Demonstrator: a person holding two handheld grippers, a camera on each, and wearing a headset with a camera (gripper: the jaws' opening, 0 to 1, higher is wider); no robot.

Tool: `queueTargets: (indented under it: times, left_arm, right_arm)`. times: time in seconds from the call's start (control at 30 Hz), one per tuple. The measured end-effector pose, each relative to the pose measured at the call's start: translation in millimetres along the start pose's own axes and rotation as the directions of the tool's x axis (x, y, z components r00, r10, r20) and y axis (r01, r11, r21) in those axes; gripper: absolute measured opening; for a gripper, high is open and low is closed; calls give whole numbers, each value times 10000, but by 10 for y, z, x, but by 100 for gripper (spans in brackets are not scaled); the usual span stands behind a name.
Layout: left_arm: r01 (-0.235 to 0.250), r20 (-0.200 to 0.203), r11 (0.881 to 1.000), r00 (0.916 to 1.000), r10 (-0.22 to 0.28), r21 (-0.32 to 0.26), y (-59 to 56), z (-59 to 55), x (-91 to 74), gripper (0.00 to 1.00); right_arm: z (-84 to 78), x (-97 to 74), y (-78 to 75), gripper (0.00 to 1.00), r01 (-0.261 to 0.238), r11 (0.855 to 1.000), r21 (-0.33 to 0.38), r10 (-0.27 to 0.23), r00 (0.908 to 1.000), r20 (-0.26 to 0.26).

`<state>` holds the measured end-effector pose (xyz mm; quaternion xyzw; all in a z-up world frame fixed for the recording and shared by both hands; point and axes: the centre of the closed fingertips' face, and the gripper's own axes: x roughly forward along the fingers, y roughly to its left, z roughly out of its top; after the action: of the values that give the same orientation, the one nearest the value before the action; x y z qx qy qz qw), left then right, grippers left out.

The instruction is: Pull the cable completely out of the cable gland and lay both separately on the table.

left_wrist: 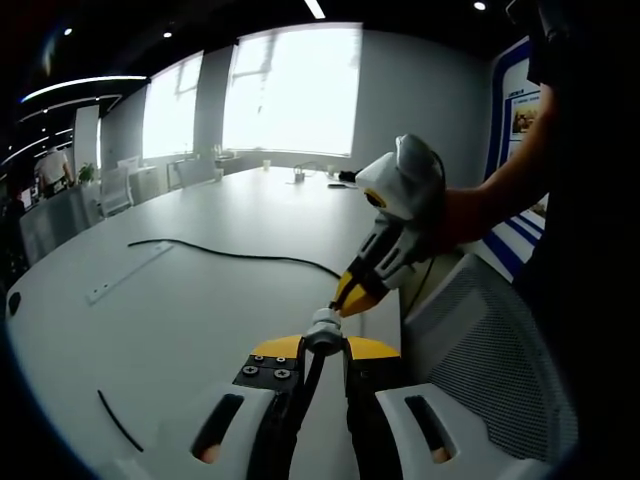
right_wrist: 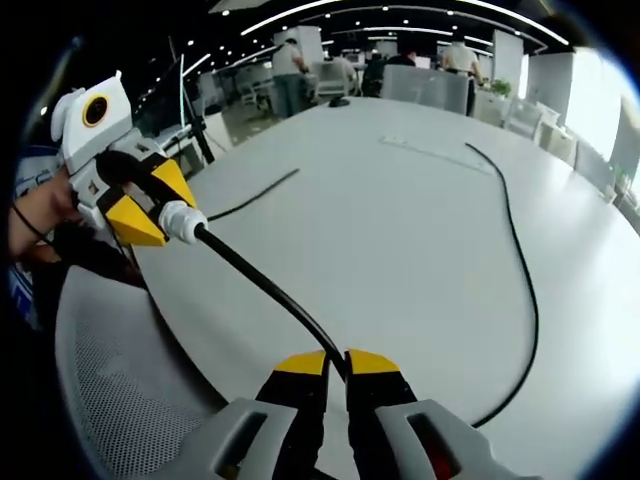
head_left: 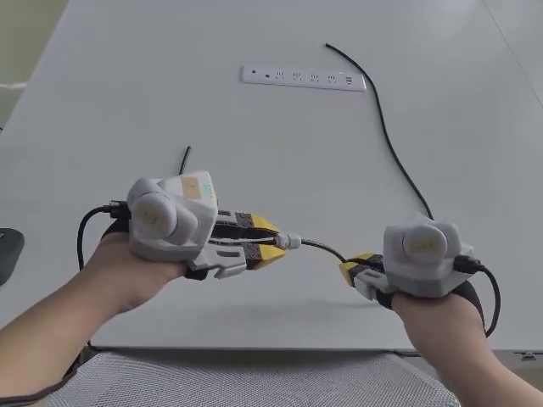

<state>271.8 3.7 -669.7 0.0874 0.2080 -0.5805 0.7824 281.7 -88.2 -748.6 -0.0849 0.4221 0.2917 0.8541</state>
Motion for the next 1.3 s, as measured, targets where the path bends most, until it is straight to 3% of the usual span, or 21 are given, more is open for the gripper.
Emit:
queueTargets:
  times: [0.43, 0.67, 0.8, 0.9, 1.0, 1.13, 1.23, 1.3]
  left_arm:
    - [-126, 35, 9998, 9999, 127, -184, 62, -20, -38, 15]
    - [-209, 61, 9996, 9998, 210, -206, 81, -14, -50, 15]
    - [-173, 70, 9997, 9998, 174, -200, 76, -9, -47, 15]
    - [-130, 70, 9998, 9999, 131, -164, 58, -2, -47, 15]
    - [-129, 53, 9996, 9999, 130, -237, 51, -3, -51, 15]
    - [-93, -32, 9997, 10000, 92, -204, 39, -24, -56, 15]
    - [-61, -91, 9998, 9999, 59, -178, 28, -38, -58, 15]
    - [-53, -79, 9998, 10000, 51, -190, 27, -39, -56, 15]
  right_arm:
    - [63, -68, 18, 2, 93, 9937, -1121, -56, 9994, 339]
    - [148, -173, 50, 6, 275, 9847, -1719, -172, 9980, 610]
    - [247, -224, 115, 9, 319, 9725, -2308, -123, 9962, 859]
    - [349, -258, 208, 12, 227, 9570, -2892, 75, 9947, 1028]
    - [483, -289, 384, 13, -130, 9409, -3383, 583, 9905, 1242]
    - [562, -237, 568, 12, -247, 8885, -4582, 846, 9902, 1108]
    - [576, -187, 650, 12, -307, 8720, -4885, 928, 9903, 1035]
    - [586, -155, 680, 10, -368, 8687, -4940, 973, 9905, 975]
